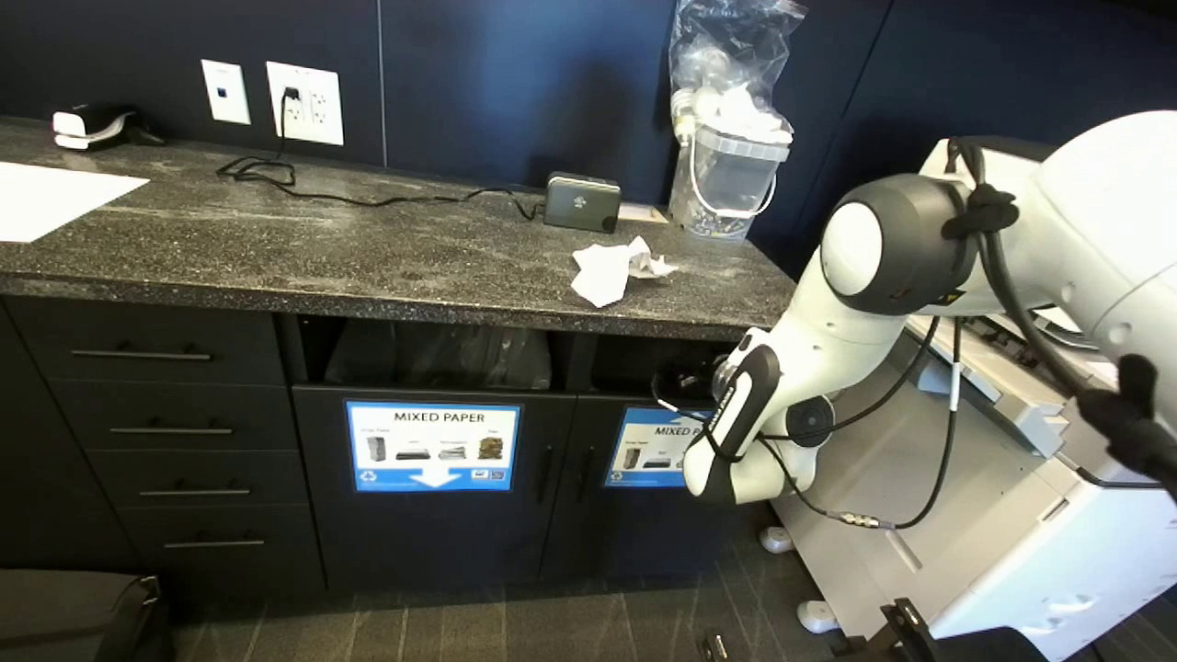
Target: Throw two of the papers on the tabletop into the bin on the right
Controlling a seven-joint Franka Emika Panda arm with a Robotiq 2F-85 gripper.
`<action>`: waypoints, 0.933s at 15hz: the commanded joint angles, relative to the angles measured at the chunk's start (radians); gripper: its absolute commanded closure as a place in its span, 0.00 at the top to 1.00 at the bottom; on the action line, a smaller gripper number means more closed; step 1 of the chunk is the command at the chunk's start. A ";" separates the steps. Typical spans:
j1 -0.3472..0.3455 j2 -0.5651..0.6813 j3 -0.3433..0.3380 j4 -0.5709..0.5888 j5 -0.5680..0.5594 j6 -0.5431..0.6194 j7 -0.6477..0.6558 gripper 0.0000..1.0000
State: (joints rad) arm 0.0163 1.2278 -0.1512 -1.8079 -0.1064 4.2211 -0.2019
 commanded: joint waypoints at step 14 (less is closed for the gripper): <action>0.055 -0.801 -0.037 -0.830 0.000 -0.712 -0.039 1.00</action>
State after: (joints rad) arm 0.0234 0.6232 -0.1563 -2.5026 -0.1597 3.7047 -0.2032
